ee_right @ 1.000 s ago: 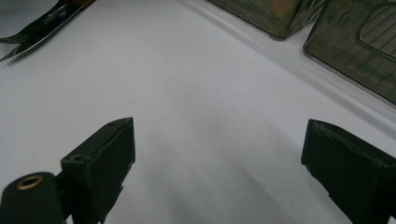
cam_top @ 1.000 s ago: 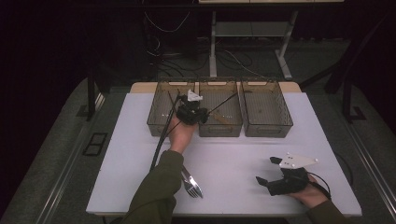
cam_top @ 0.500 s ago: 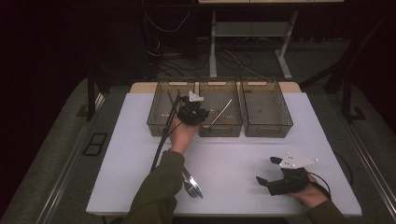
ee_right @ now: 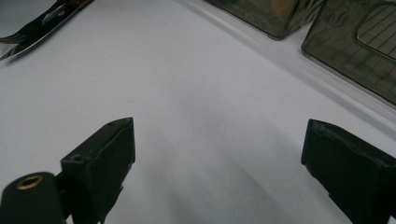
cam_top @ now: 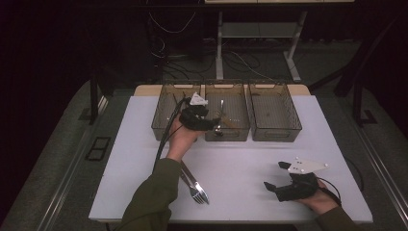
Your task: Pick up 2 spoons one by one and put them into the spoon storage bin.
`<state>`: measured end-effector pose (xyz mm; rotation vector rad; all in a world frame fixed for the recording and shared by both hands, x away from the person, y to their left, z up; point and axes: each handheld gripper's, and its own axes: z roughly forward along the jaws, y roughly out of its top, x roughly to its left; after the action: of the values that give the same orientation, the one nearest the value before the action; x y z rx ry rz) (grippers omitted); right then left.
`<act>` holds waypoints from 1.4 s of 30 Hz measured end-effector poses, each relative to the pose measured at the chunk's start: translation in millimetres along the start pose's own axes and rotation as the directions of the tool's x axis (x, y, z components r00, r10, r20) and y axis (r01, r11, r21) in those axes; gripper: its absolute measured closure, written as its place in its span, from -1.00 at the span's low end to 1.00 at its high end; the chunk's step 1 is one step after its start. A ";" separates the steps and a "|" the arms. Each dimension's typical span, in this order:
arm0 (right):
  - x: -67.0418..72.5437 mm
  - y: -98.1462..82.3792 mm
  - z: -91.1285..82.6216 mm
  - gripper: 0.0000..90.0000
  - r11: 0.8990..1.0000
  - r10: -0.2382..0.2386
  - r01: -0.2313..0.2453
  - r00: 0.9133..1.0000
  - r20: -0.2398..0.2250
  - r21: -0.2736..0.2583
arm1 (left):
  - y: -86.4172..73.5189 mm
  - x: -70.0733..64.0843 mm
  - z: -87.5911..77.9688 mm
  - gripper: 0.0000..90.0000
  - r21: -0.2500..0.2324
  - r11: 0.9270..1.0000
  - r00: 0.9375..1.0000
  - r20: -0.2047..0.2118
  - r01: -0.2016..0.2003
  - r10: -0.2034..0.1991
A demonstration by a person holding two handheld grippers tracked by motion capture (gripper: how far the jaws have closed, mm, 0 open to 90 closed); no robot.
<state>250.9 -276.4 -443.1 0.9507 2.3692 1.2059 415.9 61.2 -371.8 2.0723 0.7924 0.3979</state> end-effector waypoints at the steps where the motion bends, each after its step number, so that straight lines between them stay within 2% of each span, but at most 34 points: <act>1: 0.0 0.0 0.1 -0.78 1.000 0.001 -0.001 1.000 0.001 0.000 | -0.7 -2.0 -3.7 -0.25 -0.007 1.000 1.000 0.004 -0.003 0.003; 2: 0.0 0.0 0.1 -0.78 1.000 0.001 -0.001 1.000 0.001 0.000 | -1.9 -4.4 -6.1 -0.28 -0.027 1.000 1.000 0.013 0.011 -0.010; 3: 0.0 0.0 0.1 -0.78 1.000 0.000 0.000 1.000 0.002 0.000 | -2.5 -4.8 -10.5 -0.31 -0.014 1.000 1.000 0.025 -0.002 0.002; 6: 0.1 0.1 0.2 -0.78 1.000 -0.002 0.002 1.000 0.003 0.000 | -6.7 -10.7 -20.8 -0.40 -0.034 0.999 0.999 0.046 0.009 -0.007; 7: 0.2 0.0 0.3 -0.78 1.000 -0.001 0.001 1.000 0.003 0.000 | -8.5 -11.5 -24.8 -0.42 -0.029 1.000 0.998 0.056 -0.002 0.004; 10: 0.6 0.2 0.7 -0.78 1.000 0.002 -0.002 1.000 0.003 0.001 | -16.2 -16.0 -34.4 -0.44 -0.040 0.999 0.997 0.080 0.016 -0.013; 11: 0.9 0.2 1.0 -0.78 1.000 0.003 -0.003 1.000 0.003 0.000 | -19.1 -17.2 -37.4 -0.45 -0.042 0.999 0.997 0.083 0.011 -0.007; 12: 1.1 0.3 1.1 -0.78 1.000 0.004 -0.004 1.000 0.002 0.002 | -22.4 -17.9 -40.7 -0.45 -0.041 0.999 0.996 0.086 -0.001 0.004; 13: 1.1 0.2 1.2 -0.78 1.000 0.004 -0.004 1.000 0.002 0.001 | -25.9 -19.9 -42.9 -0.45 -0.049 0.999 0.996 0.092 0.011 -0.007; 20: 0.7 0.1 1.2 -0.78 1.000 0.004 -0.004 1.000 0.004 0.004 | -51.4 -27.9 -58.5 -0.44 -0.050 0.999 0.993 0.113 -0.012 0.017; 25: 1.1 0.3 0.1 -0.78 1.000 0.000 0.000 1.000 0.006 0.001 | -67.6 -32.5 -71.0 -0.36 -0.055 0.998 0.992 0.123 -0.018 0.025; 28: 0.8 0.2 0.4 -0.78 1.000 0.000 0.000 1.000 0.008 0.002 | -75.8 -33.6 -77.9 -0.27 -0.051 0.998 0.992 0.124 -0.023 0.029; 33: 1.7 0.5 -0.4 -0.78 1.000 0.001 -0.001 1.000 0.009 0.002 | -88.2 -34.3 -87.3 -0.01 -0.045 0.999 0.991 0.129 -0.026 0.032; 42: 0.8 0.3 0.2 -0.78 1.000 -0.001 0.001 1.000 0.003 0.004 | -111.9 -38.0 -101.9 0.72 -0.003 1.000 0.988 0.155 -0.021 0.021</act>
<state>250.5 -275.6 -443.0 0.9515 2.3701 1.1987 289.1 146.3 -403.5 2.0833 0.6776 0.2449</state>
